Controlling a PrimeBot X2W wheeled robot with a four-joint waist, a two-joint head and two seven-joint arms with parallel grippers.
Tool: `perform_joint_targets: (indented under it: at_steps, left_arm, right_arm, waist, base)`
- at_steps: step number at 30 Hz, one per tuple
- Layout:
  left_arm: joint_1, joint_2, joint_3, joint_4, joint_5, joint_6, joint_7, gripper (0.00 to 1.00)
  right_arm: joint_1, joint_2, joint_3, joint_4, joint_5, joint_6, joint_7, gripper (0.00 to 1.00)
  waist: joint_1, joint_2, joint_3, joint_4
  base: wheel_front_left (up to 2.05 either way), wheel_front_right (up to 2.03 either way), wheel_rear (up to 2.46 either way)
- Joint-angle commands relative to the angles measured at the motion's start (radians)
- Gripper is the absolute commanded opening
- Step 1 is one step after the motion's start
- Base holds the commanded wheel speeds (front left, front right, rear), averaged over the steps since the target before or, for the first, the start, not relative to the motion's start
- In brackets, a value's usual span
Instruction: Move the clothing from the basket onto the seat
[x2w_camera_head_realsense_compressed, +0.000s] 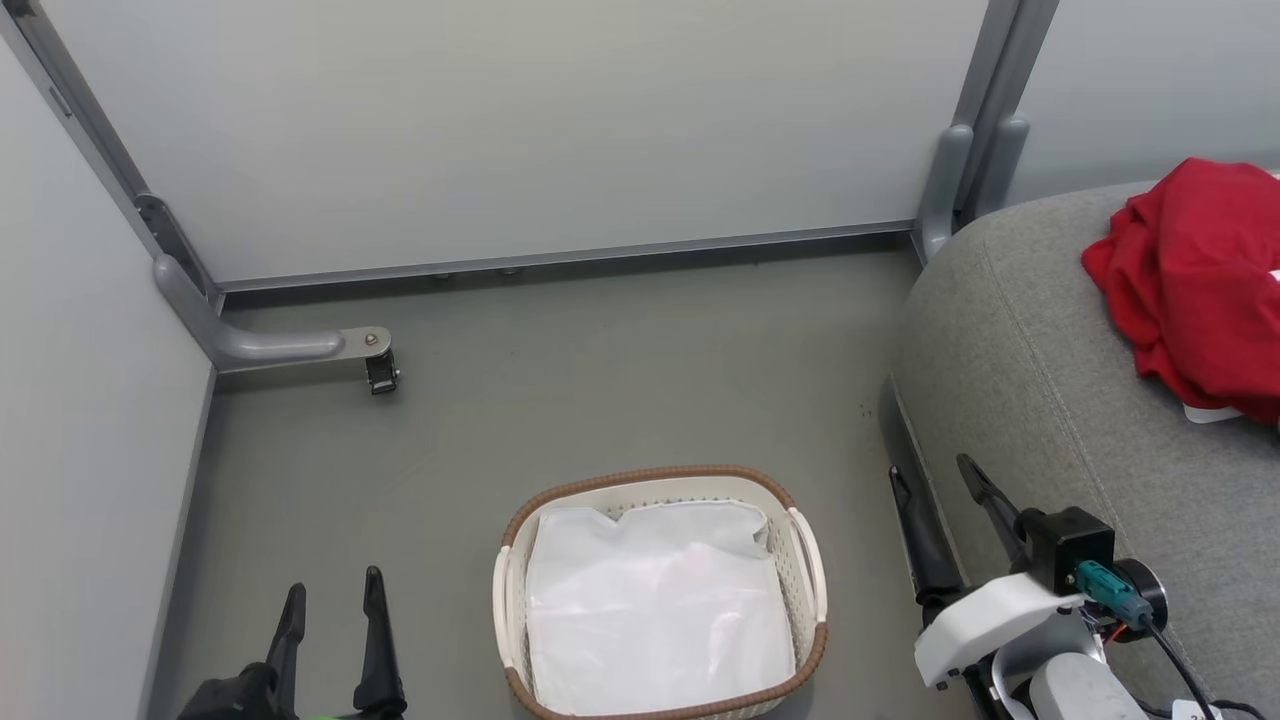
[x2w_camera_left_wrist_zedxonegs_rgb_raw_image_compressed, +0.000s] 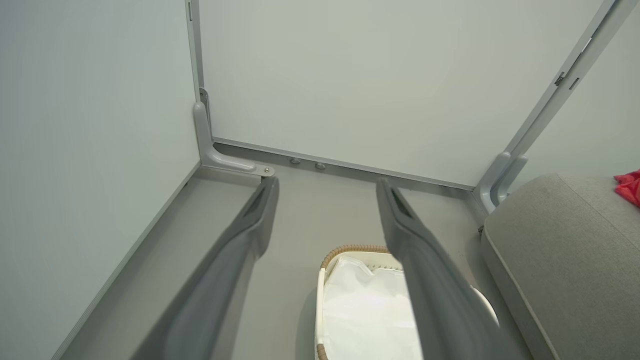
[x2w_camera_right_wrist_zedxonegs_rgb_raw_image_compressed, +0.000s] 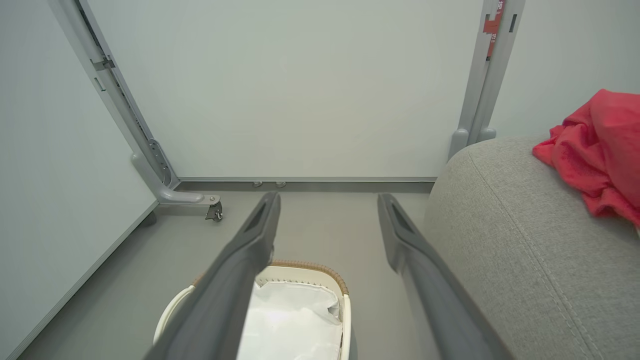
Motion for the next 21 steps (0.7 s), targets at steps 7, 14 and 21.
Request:
perform_joint_targets:
  at_steps: [7, 14, 21]
  left_arm:
    - [0.017, -0.015, 0.024, -0.005, 0.03, -0.024, -0.001, 1.0]
    - [0.005, -0.023, 0.038, 0.005, 0.049, -0.041, -0.001, 1.0]
    - [-0.004, -0.027, 0.044, 0.009, 0.057, -0.05, -0.001, 1.0]
  right_arm:
    - [0.032, -0.004, -0.012, -0.023, 0.0, -0.001, -0.002, 1.0]
    - [0.031, -0.004, -0.016, -0.02, 0.005, -0.001, -0.002, 1.0]
    - [0.028, -0.004, -0.015, -0.016, 0.012, -0.001, -0.002, 1.0]
  waist:
    - [0.0001, 0.0, -0.007, 0.0]
    - [0.0001, 0.0, -0.008, 0.005]
    - [0.0001, 0.0, -0.006, 0.007]
  base:
    - [0.0, 0.0, 0.0]
    - [0.0, 0.0, 0.0]
    - [0.0, 0.0, 0.0]
